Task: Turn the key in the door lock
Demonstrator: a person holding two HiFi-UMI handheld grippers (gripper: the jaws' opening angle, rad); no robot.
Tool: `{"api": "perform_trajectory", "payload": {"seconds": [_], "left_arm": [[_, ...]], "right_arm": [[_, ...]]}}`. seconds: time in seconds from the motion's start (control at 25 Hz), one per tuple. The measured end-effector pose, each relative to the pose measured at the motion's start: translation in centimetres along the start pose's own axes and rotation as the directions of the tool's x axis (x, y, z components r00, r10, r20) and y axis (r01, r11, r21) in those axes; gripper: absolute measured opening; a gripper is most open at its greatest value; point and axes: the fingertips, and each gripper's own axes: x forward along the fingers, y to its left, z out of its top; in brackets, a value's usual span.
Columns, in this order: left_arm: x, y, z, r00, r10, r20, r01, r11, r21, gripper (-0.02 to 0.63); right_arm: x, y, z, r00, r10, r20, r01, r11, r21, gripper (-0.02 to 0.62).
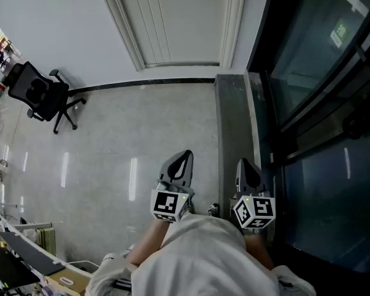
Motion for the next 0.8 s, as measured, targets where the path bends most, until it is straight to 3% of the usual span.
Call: {"api": "perform_trajectory", "payload": {"seconds": [0.4, 0.8], "left_arm": [[-2.1, 2.4, 0.5, 0.999, -0.031, 0.013, 0.031, 0.999, 0.020, 0.011], [-2.5, 3.2, -1.1, 0.998, -0.054, -0.017, 0.054, 0.998, 0.020, 0.011]], "right_arm": [[0.3, 3.5, 0.1, 0.999, -0.025, 0.025, 0.025, 0.999, -0.031, 0.002], [0.1, 4.4, -2.4, 0.998, -0.063, 0.019, 0.063, 0.998, -0.004, 0.002]]}}
